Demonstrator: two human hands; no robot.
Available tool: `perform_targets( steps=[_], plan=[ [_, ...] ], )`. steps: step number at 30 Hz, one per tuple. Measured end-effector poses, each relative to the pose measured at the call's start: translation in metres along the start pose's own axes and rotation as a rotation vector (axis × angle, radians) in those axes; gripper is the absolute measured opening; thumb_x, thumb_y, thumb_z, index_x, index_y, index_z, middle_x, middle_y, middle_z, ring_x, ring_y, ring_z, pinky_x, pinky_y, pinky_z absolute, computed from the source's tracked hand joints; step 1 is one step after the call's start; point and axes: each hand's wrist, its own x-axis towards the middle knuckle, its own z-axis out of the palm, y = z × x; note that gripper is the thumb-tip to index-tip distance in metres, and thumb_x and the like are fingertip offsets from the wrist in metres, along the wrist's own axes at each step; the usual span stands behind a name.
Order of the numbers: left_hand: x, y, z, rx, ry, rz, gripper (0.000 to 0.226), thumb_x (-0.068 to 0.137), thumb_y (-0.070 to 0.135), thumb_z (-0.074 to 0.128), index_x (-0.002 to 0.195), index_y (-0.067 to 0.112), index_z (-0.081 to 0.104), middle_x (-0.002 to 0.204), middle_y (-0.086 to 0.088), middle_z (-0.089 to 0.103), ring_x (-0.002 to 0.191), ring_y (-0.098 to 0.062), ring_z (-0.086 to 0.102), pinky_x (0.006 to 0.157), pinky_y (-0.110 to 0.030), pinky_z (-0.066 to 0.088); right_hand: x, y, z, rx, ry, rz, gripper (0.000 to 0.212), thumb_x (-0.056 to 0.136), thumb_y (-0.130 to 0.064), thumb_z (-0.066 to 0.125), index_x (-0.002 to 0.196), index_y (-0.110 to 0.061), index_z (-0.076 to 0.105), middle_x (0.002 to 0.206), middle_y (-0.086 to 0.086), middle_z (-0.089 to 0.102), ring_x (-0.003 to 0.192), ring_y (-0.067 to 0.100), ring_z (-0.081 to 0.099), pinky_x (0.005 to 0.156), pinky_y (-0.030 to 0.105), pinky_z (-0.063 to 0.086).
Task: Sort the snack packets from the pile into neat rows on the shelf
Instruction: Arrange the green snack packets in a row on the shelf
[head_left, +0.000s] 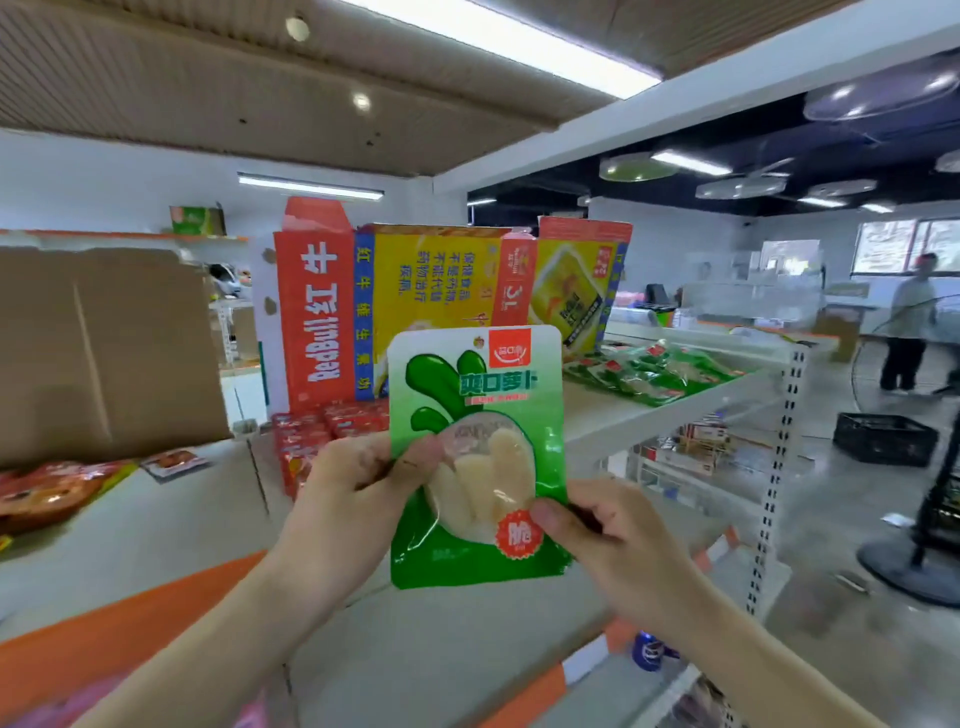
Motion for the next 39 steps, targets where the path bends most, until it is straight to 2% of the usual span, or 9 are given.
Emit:
perform_targets(
  steps=[6, 9, 13, 19, 24, 28, 32, 36, 39],
  plan=[
    [0.01, -0.008, 0.091, -0.003, -0.041, -0.066, 0.039, 0.084, 0.044, 0.053, 0.075, 0.013, 0.076, 0.075, -0.027, 0.069, 0.071, -0.054, 0.059, 0.065, -0.048, 0.047, -0.039, 0.042, -0.079, 0.018, 0.002, 0.12, 0.03, 0.086, -0.035, 0.059, 0.067, -0.012, 0.064, 0.06, -0.004, 0.054, 0.057, 0.008, 0.047, 0.055, 0.019, 0.035],
    [0.016, -0.011, 0.127, 0.071, -0.066, -0.099, 0.038, 0.095, 0.037, 0.053, 0.07, 0.019, 0.076, 0.071, -0.026, 0.067, 0.059, -0.034, 0.058, 0.06, -0.037, 0.041, -0.05, 0.053, -0.113, 0.047, 0.013, 0.138, 0.023, 0.089, -0.04, 0.061, 0.08, -0.023, 0.072, 0.07, 0.006, 0.064, 0.065, 0.015, 0.058, 0.06, 0.024, 0.043],
    [0.018, -0.016, 0.172, 0.089, -0.116, -0.159, 0.037, 0.098, 0.032, 0.053, 0.07, 0.018, 0.074, 0.066, -0.014, 0.068, 0.055, -0.016, 0.056, 0.056, -0.027, 0.038, -0.06, 0.071, -0.15, 0.044, 0.084, 0.193, 0.054, 0.08, -0.057, 0.065, 0.093, -0.005, 0.069, 0.084, 0.025, 0.066, 0.078, 0.047, 0.06, 0.068, 0.057, 0.049],
    [0.042, -0.027, 0.22, 0.01, -0.258, -0.182, 0.04, 0.099, 0.036, 0.053, 0.074, 0.013, 0.074, 0.075, -0.031, 0.065, 0.06, -0.024, 0.054, 0.061, -0.035, 0.04, -0.065, 0.088, -0.196, -0.017, 0.166, 0.215, 0.021, 0.081, -0.035, 0.06, 0.074, -0.018, 0.071, 0.065, 0.012, 0.063, 0.06, 0.021, 0.055, 0.057, 0.027, 0.041],
    [0.076, -0.038, 0.246, 0.075, -0.245, -0.174, 0.039, 0.1, 0.022, 0.055, 0.07, 0.004, 0.071, 0.07, -0.024, 0.066, 0.051, -0.018, 0.053, 0.053, -0.03, 0.042, -0.046, 0.108, -0.221, -0.028, 0.187, 0.238, 0.02, 0.083, -0.033, 0.061, 0.084, -0.017, 0.073, 0.077, 0.017, 0.069, 0.071, 0.031, 0.064, 0.066, 0.037, 0.051],
    [0.11, -0.043, 0.258, 0.057, -0.245, -0.176, 0.038, 0.1, 0.017, 0.053, 0.072, 0.0, 0.071, 0.061, -0.018, 0.066, 0.044, -0.012, 0.054, 0.045, -0.02, 0.043, -0.017, 0.131, -0.242, -0.078, 0.148, 0.234, 0.014, 0.091, -0.021, 0.063, 0.083, -0.017, 0.074, 0.074, 0.015, 0.068, 0.068, 0.028, 0.061, 0.062, 0.035, 0.048],
    [0.149, -0.046, 0.269, 0.056, -0.203, -0.192, 0.037, 0.1, 0.018, 0.054, 0.077, -0.007, 0.068, 0.066, -0.022, 0.067, 0.05, -0.02, 0.065, 0.046, -0.025, 0.051, 0.028, 0.15, -0.266, -0.112, 0.08, 0.223, 0.025, 0.093, -0.012, 0.063, 0.076, -0.025, 0.075, 0.068, 0.006, 0.068, 0.062, 0.018, 0.058, 0.057, 0.02, 0.043],
    [0.192, -0.055, 0.271, 0.086, -0.127, -0.21, 0.036, 0.099, 0.016, 0.055, 0.073, -0.007, 0.067, 0.062, -0.018, 0.067, 0.047, -0.021, 0.063, 0.043, -0.027, 0.05, 0.077, 0.168, -0.277, -0.132, 0.05, 0.167, 0.02, 0.093, -0.026, 0.064, 0.079, -0.017, 0.075, 0.072, 0.017, 0.064, 0.064, 0.021, 0.054, 0.059, 0.029, 0.038],
    [0.221, -0.059, 0.269, 0.153, -0.083, -0.222, 0.036, 0.099, 0.017, 0.056, 0.075, -0.009, 0.066, 0.058, -0.011, 0.064, 0.044, -0.018, 0.058, 0.044, -0.026, 0.048, 0.11, 0.179, -0.281, -0.121, 0.051, 0.144, 0.026, 0.09, -0.033, 0.067, 0.069, -0.017, 0.072, 0.06, 0.005, 0.061, 0.058, 0.013, 0.052, 0.055, 0.024, 0.038]
  ],
)
